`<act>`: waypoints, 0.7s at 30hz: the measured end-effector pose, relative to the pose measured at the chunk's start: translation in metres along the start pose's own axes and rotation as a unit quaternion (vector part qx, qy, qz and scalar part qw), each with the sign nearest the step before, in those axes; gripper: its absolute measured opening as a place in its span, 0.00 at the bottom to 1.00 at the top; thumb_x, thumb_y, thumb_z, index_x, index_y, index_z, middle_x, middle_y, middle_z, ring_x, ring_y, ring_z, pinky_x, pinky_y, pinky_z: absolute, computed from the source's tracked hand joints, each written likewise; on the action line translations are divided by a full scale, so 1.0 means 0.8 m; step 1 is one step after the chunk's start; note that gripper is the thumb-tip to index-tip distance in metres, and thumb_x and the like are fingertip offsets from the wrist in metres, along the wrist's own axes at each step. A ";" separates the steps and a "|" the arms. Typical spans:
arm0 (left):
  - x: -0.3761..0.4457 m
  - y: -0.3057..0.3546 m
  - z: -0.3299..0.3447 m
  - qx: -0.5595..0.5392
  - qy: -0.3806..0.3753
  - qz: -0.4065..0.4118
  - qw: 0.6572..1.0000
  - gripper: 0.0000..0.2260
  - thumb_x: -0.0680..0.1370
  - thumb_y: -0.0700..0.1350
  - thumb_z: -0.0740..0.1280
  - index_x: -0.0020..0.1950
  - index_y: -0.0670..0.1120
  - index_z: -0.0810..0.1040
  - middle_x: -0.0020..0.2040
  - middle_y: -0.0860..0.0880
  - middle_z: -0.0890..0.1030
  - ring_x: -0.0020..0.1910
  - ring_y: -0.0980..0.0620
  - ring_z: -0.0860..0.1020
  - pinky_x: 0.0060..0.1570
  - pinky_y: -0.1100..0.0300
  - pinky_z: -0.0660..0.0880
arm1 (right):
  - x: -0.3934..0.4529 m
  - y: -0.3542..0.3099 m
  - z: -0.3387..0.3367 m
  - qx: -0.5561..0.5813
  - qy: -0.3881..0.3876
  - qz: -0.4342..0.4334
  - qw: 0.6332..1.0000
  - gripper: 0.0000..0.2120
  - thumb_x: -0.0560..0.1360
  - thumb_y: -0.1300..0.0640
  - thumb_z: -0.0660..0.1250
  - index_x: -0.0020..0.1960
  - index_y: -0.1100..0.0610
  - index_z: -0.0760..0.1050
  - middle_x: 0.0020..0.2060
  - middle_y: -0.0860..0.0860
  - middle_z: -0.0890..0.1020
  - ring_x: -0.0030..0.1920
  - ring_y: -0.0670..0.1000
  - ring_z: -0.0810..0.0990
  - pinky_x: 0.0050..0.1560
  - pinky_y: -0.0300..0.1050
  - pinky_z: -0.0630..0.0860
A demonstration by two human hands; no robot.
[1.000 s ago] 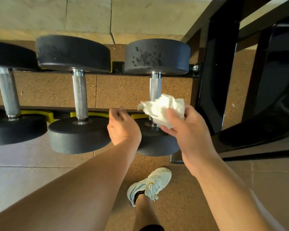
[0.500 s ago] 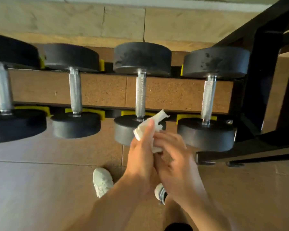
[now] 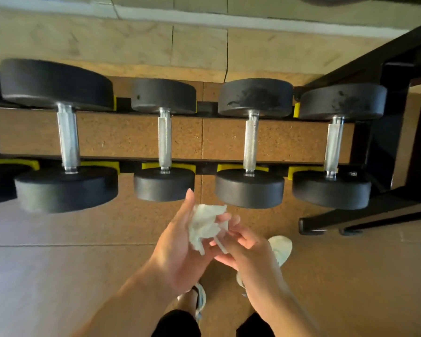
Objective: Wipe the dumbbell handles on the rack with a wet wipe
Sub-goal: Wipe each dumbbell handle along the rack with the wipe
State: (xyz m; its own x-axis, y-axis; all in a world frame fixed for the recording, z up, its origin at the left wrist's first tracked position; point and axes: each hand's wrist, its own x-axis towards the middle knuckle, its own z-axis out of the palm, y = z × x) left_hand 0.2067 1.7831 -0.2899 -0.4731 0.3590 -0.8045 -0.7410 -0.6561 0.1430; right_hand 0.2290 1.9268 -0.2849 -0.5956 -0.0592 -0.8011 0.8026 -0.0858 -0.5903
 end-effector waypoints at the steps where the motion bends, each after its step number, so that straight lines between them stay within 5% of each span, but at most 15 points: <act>1: -0.002 0.001 -0.002 0.009 -0.004 -0.008 1.000 0.29 0.79 0.62 0.63 0.58 0.34 0.78 0.60 0.32 0.79 0.60 0.38 0.79 0.63 0.44 0.72 | 0.002 0.002 0.004 0.012 -0.002 0.013 1.000 0.12 0.75 0.51 0.72 0.56 0.55 0.83 0.51 0.54 0.86 0.54 0.52 0.85 0.56 0.51 0.82; 8: 0.007 0.012 -0.017 0.123 -0.062 -0.068 0.988 0.19 0.82 0.47 0.59 0.64 0.35 0.79 0.63 0.34 0.78 0.61 0.37 0.76 0.68 0.39 0.67 | 0.019 0.012 -0.004 0.143 -0.040 0.037 0.988 0.09 0.76 0.67 0.67 0.56 0.62 0.78 0.49 0.59 0.84 0.47 0.55 0.84 0.45 0.44 0.79; 10: 0.010 0.015 -0.024 0.129 -0.076 -0.080 0.986 0.21 0.81 0.47 0.59 0.68 0.35 0.76 0.67 0.35 0.76 0.66 0.36 0.73 0.70 0.41 0.67 | 0.027 0.018 -0.008 0.118 -0.034 0.022 0.992 0.09 0.75 0.65 0.69 0.55 0.61 0.79 0.50 0.59 0.84 0.50 0.57 0.84 0.47 0.46 0.80; 15: -0.001 0.023 -0.030 0.124 -0.080 -0.109 0.983 0.18 0.80 0.45 0.60 0.61 0.35 0.80 0.61 0.38 0.81 0.58 0.42 0.80 0.67 0.39 0.69 | 0.036 0.012 -0.022 -0.075 -0.050 0.004 0.996 0.07 0.74 0.60 0.74 0.52 0.55 0.83 0.47 0.53 0.87 0.49 0.50 0.84 0.51 0.45 0.80; 21: 0.010 0.026 -0.057 0.136 0.164 0.002 0.977 0.08 0.79 0.32 0.61 0.58 0.34 0.73 0.54 0.31 0.82 0.51 0.32 0.83 0.57 0.38 0.76 | 0.048 -0.015 -0.047 0.023 0.075 -0.074 0.994 0.08 0.78 0.57 0.69 0.54 0.60 0.78 0.47 0.52 0.86 0.53 0.52 0.85 0.55 0.47 0.81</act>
State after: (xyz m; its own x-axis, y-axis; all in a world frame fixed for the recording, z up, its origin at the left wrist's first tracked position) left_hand 0.2091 1.7417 -0.3196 -0.3317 0.0952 -0.9386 -0.8598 -0.4400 0.2592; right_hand 0.1977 1.9632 -0.3120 -0.6930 0.1053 -0.7132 0.7018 -0.1277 -0.7008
